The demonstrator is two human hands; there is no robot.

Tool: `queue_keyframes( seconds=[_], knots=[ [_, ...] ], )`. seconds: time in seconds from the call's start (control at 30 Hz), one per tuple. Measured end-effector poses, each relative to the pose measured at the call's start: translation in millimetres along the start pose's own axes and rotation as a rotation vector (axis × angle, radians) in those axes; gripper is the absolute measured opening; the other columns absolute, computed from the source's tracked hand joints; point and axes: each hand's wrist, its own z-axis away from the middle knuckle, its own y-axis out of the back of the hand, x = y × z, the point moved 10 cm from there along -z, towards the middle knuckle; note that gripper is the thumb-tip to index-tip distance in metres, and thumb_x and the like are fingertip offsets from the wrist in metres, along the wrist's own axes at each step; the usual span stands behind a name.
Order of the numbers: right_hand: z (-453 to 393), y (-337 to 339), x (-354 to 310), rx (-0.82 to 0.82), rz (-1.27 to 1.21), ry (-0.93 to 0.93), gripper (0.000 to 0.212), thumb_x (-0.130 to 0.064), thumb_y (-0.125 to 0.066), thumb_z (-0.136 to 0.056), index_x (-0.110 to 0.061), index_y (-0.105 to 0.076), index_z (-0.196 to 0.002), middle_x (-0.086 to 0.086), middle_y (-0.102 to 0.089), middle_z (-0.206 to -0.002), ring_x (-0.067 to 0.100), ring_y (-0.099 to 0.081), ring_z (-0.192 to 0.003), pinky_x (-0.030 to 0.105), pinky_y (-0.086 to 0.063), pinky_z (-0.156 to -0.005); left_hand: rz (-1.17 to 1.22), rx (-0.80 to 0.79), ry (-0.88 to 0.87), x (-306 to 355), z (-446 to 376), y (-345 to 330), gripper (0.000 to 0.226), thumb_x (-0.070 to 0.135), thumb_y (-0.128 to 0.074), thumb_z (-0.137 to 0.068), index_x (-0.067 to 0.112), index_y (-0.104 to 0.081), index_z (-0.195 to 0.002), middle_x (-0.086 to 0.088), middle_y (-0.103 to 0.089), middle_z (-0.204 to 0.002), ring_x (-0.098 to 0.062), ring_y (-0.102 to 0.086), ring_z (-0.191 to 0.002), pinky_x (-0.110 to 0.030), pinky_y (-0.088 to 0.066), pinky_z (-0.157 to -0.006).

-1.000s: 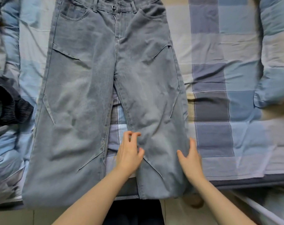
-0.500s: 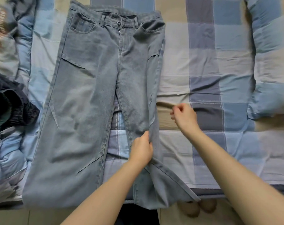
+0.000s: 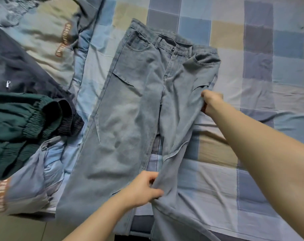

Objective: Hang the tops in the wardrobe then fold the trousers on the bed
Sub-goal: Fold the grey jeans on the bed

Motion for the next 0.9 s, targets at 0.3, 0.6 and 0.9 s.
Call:
queue_keyframes(
  seconds=[0.3, 0.6, 0.9],
  knots=[
    [96.5, -236.4, -94.8, -0.163, 0.406, 0.59, 0.056, -0.012, -0.04, -0.093, -0.023, -0.032, -0.148, 0.0, -0.046, -0.145, 0.022, -0.049, -0.124, 0.021, -0.036, -0.093, 0.425, 0.219, 0.183, -82.4, 86.8, 219.7, 0.029, -0.008, -0.055, -0.054, 0.002, -0.073, -0.075, -0.017, -0.069, -0.076, -0.021, -0.065, -0.068, -0.027, -0.047, -0.063],
    [68.0, -350.0, -7.4, -0.362, 0.919, 0.332, 0.05, -0.013, -0.045, -0.095, -0.003, -0.03, -0.141, 0.015, -0.045, -0.131, 0.031, -0.053, -0.096, 0.031, -0.047, -0.073, 0.013, 0.485, 0.316, -184.7, 76.3, 276.2, 0.038, -0.019, -0.052, -0.071, 0.015, -0.052, -0.054, 0.009, -0.048, -0.042, 0.003, -0.04, -0.041, -0.02, -0.03, -0.046],
    [84.4, -395.7, 5.5, -0.352, 1.141, 0.588, 0.037, -0.016, -0.042, -0.093, -0.005, -0.046, -0.128, 0.024, -0.054, -0.122, 0.037, -0.053, -0.111, 0.035, -0.041, -0.079, 0.044, 0.304, 0.352, -204.1, 80.9, 264.2, 0.014, 0.004, -0.053, -0.056, 0.014, -0.053, -0.065, 0.01, -0.051, -0.054, -0.007, -0.046, -0.057, -0.021, -0.03, -0.05]
  ],
)
